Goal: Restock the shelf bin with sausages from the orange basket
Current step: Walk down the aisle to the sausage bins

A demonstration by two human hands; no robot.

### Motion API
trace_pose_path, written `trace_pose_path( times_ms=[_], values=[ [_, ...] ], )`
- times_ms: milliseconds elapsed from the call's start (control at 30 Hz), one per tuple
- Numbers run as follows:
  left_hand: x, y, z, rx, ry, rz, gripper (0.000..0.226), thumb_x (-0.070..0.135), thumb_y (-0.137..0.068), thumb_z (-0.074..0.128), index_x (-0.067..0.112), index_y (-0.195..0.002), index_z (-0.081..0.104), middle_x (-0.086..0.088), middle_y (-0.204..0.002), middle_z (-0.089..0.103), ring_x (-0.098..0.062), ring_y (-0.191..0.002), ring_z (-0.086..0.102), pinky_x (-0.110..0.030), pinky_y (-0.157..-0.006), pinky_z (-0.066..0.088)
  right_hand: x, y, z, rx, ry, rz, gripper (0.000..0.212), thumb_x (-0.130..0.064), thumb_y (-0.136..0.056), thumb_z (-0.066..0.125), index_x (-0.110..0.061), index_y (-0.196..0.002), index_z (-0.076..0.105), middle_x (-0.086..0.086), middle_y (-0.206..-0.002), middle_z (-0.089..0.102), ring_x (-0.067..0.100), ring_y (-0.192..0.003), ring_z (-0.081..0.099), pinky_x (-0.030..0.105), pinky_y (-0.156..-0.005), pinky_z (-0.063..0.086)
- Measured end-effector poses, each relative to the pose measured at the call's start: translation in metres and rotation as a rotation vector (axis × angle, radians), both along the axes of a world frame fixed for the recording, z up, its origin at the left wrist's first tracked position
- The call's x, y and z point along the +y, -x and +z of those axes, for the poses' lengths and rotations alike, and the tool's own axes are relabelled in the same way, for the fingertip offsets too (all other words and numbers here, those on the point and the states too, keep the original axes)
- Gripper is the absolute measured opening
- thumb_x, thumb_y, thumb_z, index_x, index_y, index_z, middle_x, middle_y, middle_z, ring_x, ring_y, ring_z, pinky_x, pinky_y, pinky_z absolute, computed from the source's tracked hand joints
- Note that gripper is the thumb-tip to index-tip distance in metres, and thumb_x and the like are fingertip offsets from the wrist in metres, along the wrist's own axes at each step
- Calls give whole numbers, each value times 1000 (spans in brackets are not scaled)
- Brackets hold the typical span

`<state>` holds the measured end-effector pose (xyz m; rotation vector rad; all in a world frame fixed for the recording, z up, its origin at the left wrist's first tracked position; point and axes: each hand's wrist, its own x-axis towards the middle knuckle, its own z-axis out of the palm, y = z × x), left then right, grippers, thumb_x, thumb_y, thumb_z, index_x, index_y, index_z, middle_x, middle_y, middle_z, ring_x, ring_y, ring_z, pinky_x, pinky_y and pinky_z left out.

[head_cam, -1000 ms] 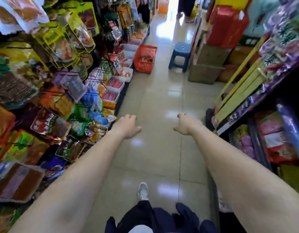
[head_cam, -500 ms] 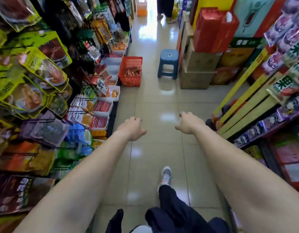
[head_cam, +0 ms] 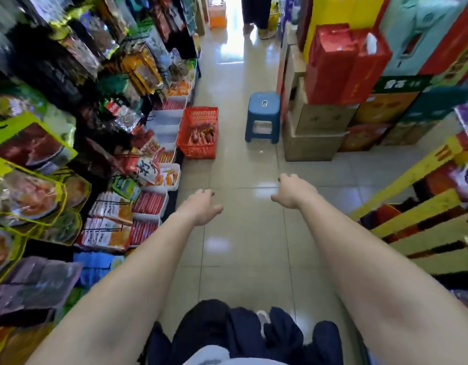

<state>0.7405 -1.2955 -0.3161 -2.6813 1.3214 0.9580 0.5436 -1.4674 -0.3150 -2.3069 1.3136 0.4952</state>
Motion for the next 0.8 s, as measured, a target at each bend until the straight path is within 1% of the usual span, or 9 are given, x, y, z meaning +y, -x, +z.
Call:
trace_pose_path(
  times_ms=[133,233,333,400,567,700,800],
  values=[
    [-60,-59,-16,24,-5,31,66,46,-90,55,11,-145,41,-14,-146,42,-34,-130,47,-45,-106,41,-65,-52,-9,29,-9,36,62,-47,-87,57,-16,-139,43,12,-134,50,34,-114,55,50,-93,50],
    [-109,-109,-28,29,-1,11,65,45,-91,54,11,-145,41,-15,-146,41,-34,-131,46,-45,-107,41,-113,-96,-16,45,-5,53,62,-45,-88,56,-17,-141,43,12,-135,49,35,-115,55,49,-94,49],
    [-163,-161,-37,43,2,-12,64,44,-92,53,11,-146,41,-16,-146,41,-34,-131,46,-43,-106,41,-161,-144,-16,75,23,64,63,-45,-90,56,-18,-145,41,13,-138,47,36,-119,53,49,-95,49],
    [-201,-194,-37,26,-6,-55,64,45,-92,52,12,-146,41,-16,-146,42,-35,-132,45,-42,-105,40,-193,-173,-12,84,34,37,63,-46,-91,57,-18,-145,41,13,-140,46,36,-121,53,49,-96,49],
    [-288,-263,-26,-2,-1,-141,65,49,-93,51,14,-146,41,-13,-146,42,-35,-134,43,-46,-107,40,-271,-245,2,64,37,-11,68,-47,-90,58,-19,-149,38,10,-143,47,34,-123,54,46,-94,50],
    [-354,-306,-26,0,2,-164,65,48,-93,51,12,-146,41,-15,-144,44,-36,-130,47,-44,-106,41,-333,-295,-2,49,29,-18,70,-46,-90,58,-18,-150,35,12,-144,46,34,-123,54,47,-96,50],
    [-405,-338,-29,4,-9,-159,65,48,-93,52,11,-146,42,-16,-145,44,-36,-131,46,-42,-107,40,-385,-331,-13,41,18,-15,68,-46,-90,58,-18,-149,37,12,-142,47,33,-122,55,46,-96,50]
  ],
)
